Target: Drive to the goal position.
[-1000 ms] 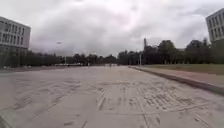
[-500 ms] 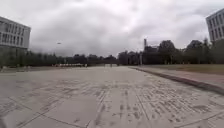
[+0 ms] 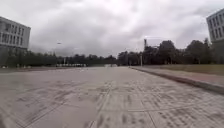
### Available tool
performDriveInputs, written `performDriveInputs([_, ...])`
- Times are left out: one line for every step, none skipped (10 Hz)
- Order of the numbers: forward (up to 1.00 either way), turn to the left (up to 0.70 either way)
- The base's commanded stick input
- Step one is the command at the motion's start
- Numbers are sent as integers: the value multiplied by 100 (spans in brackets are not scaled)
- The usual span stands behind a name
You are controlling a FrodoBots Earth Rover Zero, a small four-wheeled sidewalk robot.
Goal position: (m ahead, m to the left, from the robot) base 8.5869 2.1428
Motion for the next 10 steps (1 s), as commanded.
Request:
performDriveInputs([70, 1])
performDriveInputs([70, 1])
performDriveInputs([70, 1])
performDriveInputs([70, 1])
performDriveInputs([70, 1])
performDriveInputs([70, 1])
performDriveInputs([70, 1])
performDriveInputs([70, 1])
performDriveInputs([70, 1])
performDriveInputs([70, 1])
